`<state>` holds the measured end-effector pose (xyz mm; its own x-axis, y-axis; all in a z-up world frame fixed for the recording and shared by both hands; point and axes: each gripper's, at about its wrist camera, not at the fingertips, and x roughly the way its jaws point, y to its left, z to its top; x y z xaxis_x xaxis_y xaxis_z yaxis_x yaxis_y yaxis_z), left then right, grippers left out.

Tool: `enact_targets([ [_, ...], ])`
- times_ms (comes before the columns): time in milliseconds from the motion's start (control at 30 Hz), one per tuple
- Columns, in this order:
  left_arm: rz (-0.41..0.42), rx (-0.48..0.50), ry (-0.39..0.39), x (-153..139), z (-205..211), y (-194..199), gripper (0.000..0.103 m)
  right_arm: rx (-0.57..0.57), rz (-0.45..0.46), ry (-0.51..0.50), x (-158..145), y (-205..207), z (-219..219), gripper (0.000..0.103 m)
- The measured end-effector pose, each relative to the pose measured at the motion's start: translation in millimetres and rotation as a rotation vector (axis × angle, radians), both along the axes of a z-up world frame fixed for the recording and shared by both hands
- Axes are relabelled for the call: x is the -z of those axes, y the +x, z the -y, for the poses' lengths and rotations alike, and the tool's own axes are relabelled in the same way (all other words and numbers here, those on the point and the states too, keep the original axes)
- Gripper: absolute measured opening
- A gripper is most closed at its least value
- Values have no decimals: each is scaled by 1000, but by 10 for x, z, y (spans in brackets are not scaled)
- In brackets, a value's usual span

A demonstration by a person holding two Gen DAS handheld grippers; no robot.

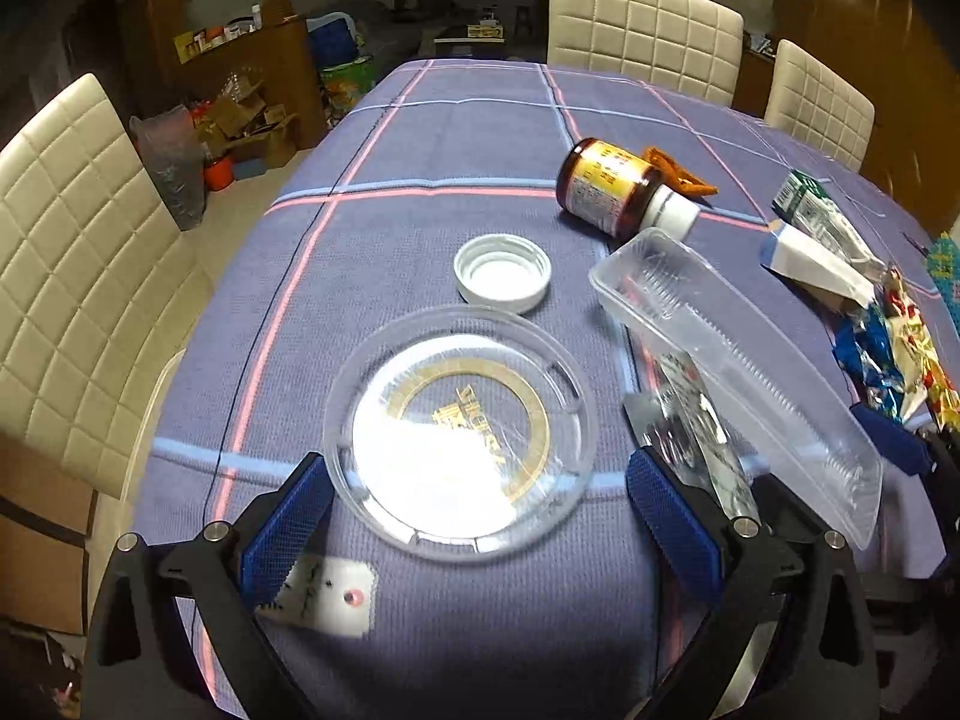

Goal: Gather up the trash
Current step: 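Grasp the clear plastic tray with the right tool while the left tool grasps the clear round lid, then carry both to the clear bin, left tool drops the lid while right tool drops the tray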

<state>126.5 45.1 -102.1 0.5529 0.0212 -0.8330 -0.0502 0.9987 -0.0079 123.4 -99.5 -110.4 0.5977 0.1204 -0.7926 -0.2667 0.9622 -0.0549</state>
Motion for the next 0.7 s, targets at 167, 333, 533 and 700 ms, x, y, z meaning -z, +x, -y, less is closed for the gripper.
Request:
enact_targets([
  [167,15,-7,-31,-11,-62,8,95,-13,1,29,-7,10,7,63],
  [333,32,-5,-54,-47,-91,-17,84,-26,36,14,-49,-35,-32,47],
  [533,49,-16,-62,-88,-130,-111,83,-28,47,17,-88,-112,-38,41],
  [700,87,-33,-64,-204,-228,-241,83,-37,89,15,-188,-241,-96,41],
])
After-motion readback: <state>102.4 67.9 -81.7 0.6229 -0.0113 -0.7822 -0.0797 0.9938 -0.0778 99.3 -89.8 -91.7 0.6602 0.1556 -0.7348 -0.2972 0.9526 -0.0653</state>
